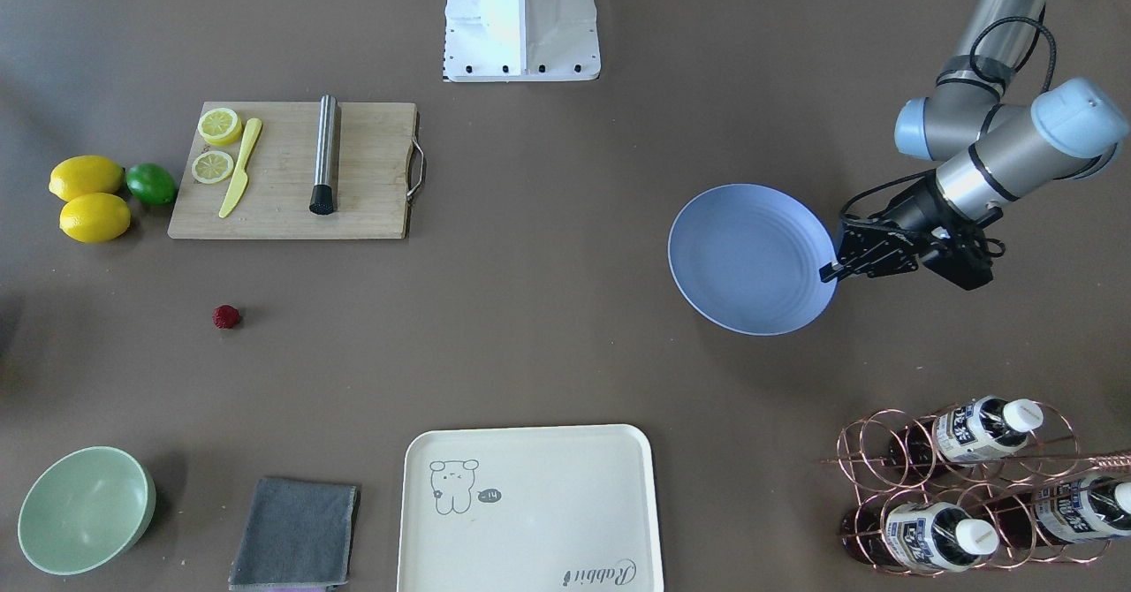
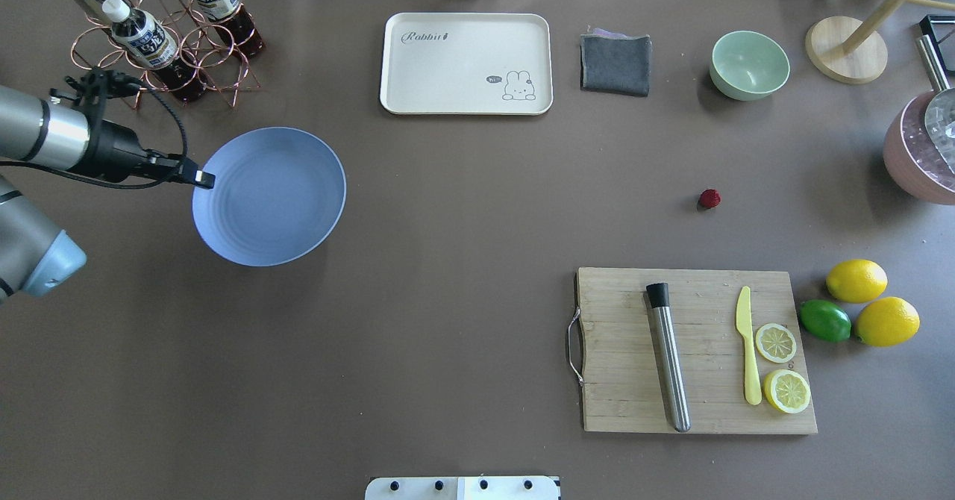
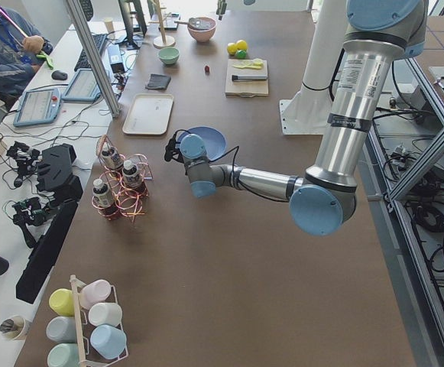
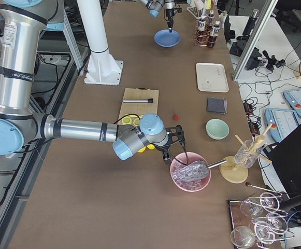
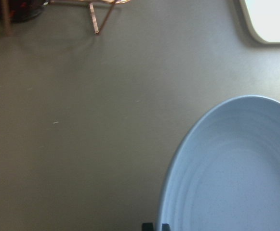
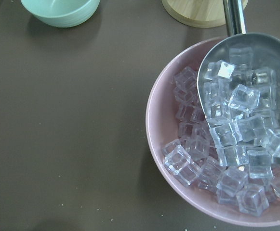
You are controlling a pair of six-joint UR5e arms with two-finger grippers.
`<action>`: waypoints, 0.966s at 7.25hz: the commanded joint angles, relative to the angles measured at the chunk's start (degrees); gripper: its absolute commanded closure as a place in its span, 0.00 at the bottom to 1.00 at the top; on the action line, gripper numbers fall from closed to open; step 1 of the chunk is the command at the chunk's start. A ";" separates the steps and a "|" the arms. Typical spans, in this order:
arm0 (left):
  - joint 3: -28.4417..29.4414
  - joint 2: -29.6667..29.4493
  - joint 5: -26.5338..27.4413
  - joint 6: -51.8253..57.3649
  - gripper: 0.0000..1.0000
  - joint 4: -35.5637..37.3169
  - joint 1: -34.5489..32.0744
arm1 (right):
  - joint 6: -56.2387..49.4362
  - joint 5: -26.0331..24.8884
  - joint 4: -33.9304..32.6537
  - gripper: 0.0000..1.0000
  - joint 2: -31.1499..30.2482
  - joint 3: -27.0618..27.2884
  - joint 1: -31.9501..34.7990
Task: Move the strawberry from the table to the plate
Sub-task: 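Push the blue plate with the left gripper toward the table center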
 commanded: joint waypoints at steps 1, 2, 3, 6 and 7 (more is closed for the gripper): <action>-0.13 -8.14 7.02 -3.07 1.00 8.05 6.70 | 0.13 0.00 -0.07 0.00 0.02 -0.06 -0.05; 0.22 -11.14 11.14 -3.78 1.00 10.18 10.38 | 0.22 0.00 0.02 0.00 0.02 -0.06 -0.05; 0.13 -13.96 14.40 -4.66 1.00 12.99 12.59 | 0.05 0.00 0.02 0.00 -0.07 -0.15 -0.05; 0.57 -17.50 19.16 -6.16 1.00 14.69 16.65 | 0.05 0.00 -0.07 0.00 0.02 -0.67 -0.14; 1.44 -17.59 20.05 -5.81 1.00 14.51 16.92 | 0.05 0.00 -0.07 0.00 0.02 -0.68 -0.23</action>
